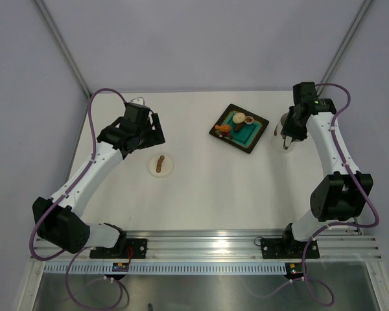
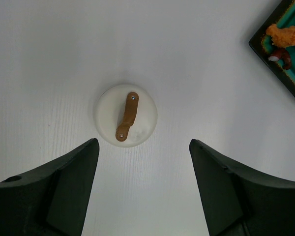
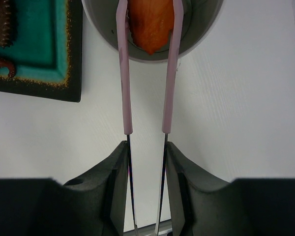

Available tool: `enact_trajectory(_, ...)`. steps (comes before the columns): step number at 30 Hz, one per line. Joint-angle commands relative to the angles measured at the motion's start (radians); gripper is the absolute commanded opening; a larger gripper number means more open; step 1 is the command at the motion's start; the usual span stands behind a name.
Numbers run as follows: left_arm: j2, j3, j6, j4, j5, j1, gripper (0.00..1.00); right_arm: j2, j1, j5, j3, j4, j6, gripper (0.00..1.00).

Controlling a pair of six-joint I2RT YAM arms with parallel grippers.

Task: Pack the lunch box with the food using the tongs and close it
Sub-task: Place the fake food in the packing box.

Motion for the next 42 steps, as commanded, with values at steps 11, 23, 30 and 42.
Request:
enact_trajectory(11,0.000,0.043,0.014,0.037,0.011,0.005,0.78,0.008,-0.003,-0.012,0.060,0.015,-0.019,0.43)
enact_trajectory(23,0.000,0.040,0.015,0.037,0.008,0.005,0.78,-0.001,-0.003,-0.009,0.060,0.021,-0.019,0.29)
enact_trajectory(30,0.000,0.033,0.011,0.039,0.008,0.005,0.78,-0.030,-0.003,-0.014,0.107,-0.005,-0.022,0.15)
enact_trajectory(42,0.000,0.033,0.008,0.043,0.001,0.005,0.78,-0.081,0.049,-0.101,0.172,-0.024,-0.018,0.12)
